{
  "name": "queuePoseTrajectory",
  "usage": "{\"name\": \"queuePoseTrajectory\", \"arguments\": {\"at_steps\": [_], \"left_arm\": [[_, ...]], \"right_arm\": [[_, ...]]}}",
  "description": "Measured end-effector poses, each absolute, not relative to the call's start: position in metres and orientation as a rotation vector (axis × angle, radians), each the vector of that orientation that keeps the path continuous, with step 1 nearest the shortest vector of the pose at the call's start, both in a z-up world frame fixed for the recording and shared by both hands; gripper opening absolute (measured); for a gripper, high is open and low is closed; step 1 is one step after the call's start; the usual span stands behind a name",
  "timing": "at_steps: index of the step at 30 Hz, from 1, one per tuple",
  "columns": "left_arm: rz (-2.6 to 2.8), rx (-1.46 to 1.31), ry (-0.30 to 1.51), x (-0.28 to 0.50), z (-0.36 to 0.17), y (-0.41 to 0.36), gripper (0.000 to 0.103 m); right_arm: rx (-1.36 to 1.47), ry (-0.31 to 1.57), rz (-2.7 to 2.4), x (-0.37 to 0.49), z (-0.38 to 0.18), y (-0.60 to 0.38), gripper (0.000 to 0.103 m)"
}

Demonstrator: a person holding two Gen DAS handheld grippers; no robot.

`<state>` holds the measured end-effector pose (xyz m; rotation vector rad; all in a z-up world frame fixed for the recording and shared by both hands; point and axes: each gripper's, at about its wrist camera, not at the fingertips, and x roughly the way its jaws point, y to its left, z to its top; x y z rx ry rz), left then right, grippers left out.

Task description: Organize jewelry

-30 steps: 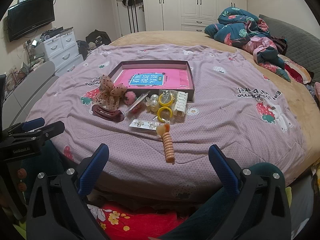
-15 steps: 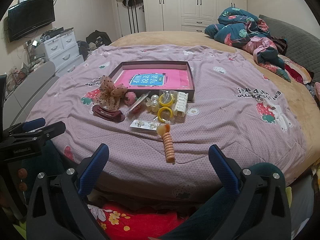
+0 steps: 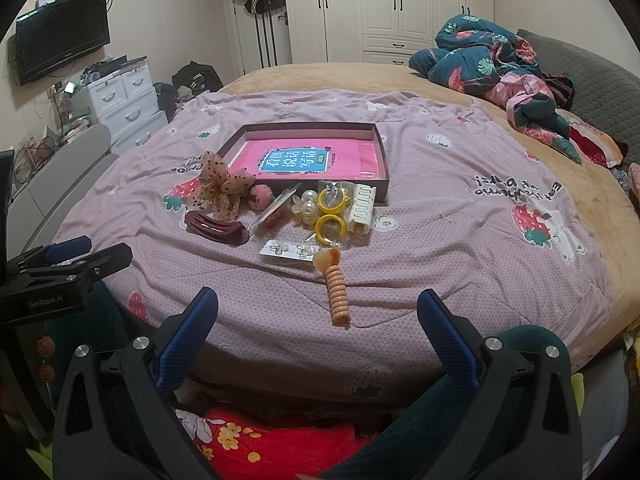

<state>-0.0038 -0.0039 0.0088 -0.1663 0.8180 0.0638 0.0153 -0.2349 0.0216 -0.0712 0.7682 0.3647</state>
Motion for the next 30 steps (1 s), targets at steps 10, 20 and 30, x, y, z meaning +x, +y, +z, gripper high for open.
{"name": "queuePoseTrajectory", "arguments": {"at_steps": [10,20,30], "left_arm": [[0.039,-0.159,0.827,0.004,0.008,-0.010,0.094],[0.006,-0.149,0.830,0.022,0.006,-0.019,0.094],[0.000,-0.156,0.833,0.049,0.007,-0.017,0.094]], "right_arm": [[-0.065,0.771,0.357,0.017,0.023,-0.233,0.099],[-0.055,0.776,0.351,0.027,0.022,-0.239,0.099],[-0.052,0.761,0.360,0.053,0.030,-0.245,0.099]]}}
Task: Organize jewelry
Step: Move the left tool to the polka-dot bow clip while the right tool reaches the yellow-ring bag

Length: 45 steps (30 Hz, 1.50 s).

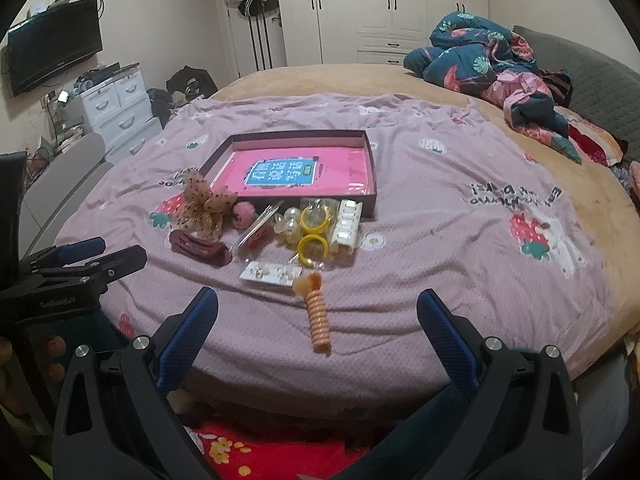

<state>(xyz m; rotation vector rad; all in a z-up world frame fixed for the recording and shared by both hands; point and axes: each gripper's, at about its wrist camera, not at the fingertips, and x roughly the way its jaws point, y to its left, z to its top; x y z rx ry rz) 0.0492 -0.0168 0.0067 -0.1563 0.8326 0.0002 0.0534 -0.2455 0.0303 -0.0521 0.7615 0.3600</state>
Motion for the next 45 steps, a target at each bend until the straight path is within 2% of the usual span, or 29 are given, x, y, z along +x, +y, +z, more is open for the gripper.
{"name": "queuePoseTrajectory", "arguments": {"at_steps": [20,33,36,39,42,44,45], "left_arm": [[0.059,-0.196,0.855,0.133,0.005,0.019,0.094],[0.036,-0.256,0.935,0.166,-0.042,0.045,0.094],[0.004,-0.260,0.937,0.173,-0.047,0.044,0.094],[-0.035,-0.238,0.941,0.180,-0.052,0.038,0.093],[-0.062,-0.219,0.951,0.190,-0.060,0.033,0.086],[-0.070,-0.221,0.941,0.192,-0.064,0.033,0.067],[-0.065,-0.222,0.938,0.193,-0.065,0.034,0.063]], "right_arm": [[-0.031,0.757,0.385,0.135,0.040,-0.240,0.099],[-0.070,0.880,0.410,0.197,-0.012,-0.193,0.098],[-0.079,0.917,0.404,0.207,-0.027,-0.185,0.089],[-0.080,0.931,0.388,0.212,-0.036,-0.183,0.088],[-0.076,0.942,0.361,0.219,-0.045,-0.183,0.087],[-0.069,0.954,0.357,0.224,-0.049,-0.183,0.083],[-0.069,0.954,0.353,0.225,-0.051,-0.183,0.082]]}}
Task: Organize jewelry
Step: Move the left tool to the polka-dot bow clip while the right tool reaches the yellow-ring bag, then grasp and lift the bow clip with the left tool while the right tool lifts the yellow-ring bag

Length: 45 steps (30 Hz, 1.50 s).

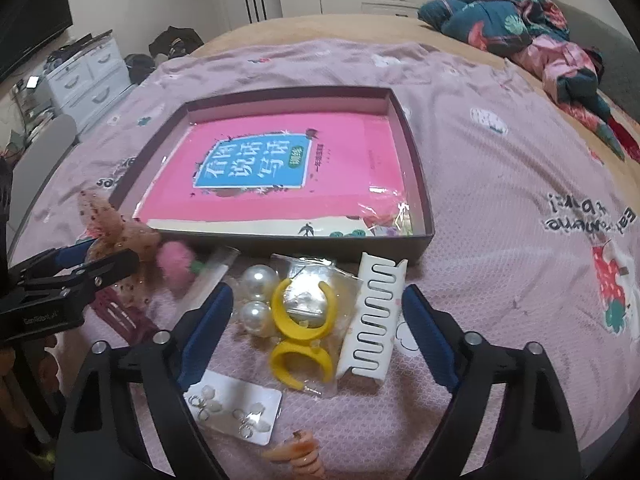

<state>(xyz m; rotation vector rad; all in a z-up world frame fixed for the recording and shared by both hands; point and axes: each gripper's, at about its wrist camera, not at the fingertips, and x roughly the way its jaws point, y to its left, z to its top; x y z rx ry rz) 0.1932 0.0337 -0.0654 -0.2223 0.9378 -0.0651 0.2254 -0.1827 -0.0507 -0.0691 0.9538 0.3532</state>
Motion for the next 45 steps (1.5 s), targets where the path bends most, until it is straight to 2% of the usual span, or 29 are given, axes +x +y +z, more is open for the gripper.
{"name": "queuePoseTrajectory", "arguments": {"at_steps": [4,12,13,20,27,45], "left_arm": [[-0.085,-0.228,0.933,0.194,-0.069,0.036,0.039],[-0.116,-0.268,0.908,0.185,-0.067,0.044,0.017],[-0.116,-0.274,0.904,0.183,-0.066,0.045,0.016],[-0.100,-0.293,0.855,0.166,-0.050,0.057,0.014],[-0.093,-0.289,0.804,0.154,-0.030,0.058,0.014],[-0.194,-0.203,0.716,0.169,0.024,0.016,0.014]], "right_arm": [[-0.084,0.939,0.340,0.230,-0.055,-0.179,0.074],[-0.119,0.908,0.358,0.229,-0.057,-0.169,0.054],[-0.116,0.912,0.361,0.230,-0.058,-0.169,0.048],[-0.088,0.899,0.367,0.227,-0.056,-0.176,0.043],[0.009,0.864,0.378,0.215,-0.040,-0.200,0.042],[0.097,0.691,0.324,0.197,0.031,-0.259,0.042]]}}
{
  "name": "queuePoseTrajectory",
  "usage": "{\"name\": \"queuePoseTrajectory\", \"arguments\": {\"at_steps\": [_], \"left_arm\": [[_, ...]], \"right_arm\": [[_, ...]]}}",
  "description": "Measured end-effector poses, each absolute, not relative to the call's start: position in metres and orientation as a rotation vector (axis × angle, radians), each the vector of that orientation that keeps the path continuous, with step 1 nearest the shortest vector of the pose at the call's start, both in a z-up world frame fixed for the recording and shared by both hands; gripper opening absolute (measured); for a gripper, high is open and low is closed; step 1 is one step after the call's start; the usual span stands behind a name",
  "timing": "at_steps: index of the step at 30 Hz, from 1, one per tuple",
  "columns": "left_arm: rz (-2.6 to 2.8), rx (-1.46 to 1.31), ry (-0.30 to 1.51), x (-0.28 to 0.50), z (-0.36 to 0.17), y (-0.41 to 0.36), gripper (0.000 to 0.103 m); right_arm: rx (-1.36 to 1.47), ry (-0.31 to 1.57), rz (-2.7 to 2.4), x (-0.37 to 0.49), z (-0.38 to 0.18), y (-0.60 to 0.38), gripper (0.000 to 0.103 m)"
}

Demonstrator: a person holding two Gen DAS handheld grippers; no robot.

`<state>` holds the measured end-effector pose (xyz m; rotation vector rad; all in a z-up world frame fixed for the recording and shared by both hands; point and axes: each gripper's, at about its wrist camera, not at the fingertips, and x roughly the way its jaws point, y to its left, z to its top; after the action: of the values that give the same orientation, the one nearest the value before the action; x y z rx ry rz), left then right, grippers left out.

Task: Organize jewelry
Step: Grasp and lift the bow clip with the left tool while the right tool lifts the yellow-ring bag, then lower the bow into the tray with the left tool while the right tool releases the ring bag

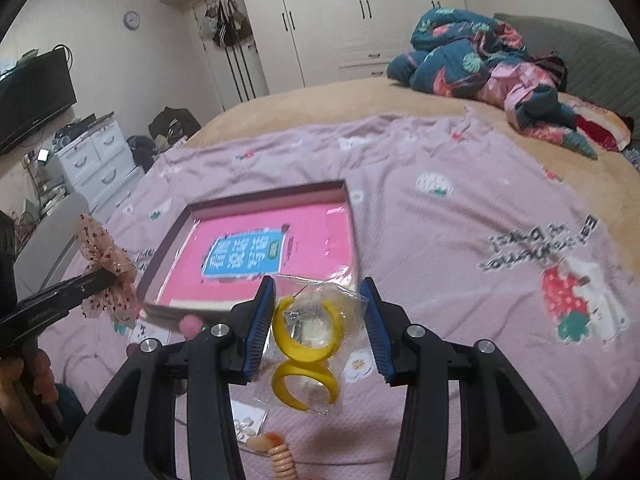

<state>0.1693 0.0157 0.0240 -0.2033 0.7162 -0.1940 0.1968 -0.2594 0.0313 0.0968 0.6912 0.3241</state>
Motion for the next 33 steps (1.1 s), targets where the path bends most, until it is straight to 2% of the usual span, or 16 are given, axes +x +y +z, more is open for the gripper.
{"name": "queuePoseTrajectory", "arguments": {"at_steps": [9,18,33], "left_arm": [[-0.212,-0.169,0.676,0.201,0.040,0.001,0.015],[-0.150,-0.219,0.699,0.238,0.017,0.030,0.016],[-0.120,-0.270,0.832,0.269,-0.043,0.053,0.019]], "right_arm": [[0.075,0.654,0.298,0.226,0.052,-0.264,0.042],[0.034,0.640,0.324,0.269,0.061,-0.241,0.042],[-0.079,0.860,0.349,0.329,-0.019,-0.173,0.042]]}}
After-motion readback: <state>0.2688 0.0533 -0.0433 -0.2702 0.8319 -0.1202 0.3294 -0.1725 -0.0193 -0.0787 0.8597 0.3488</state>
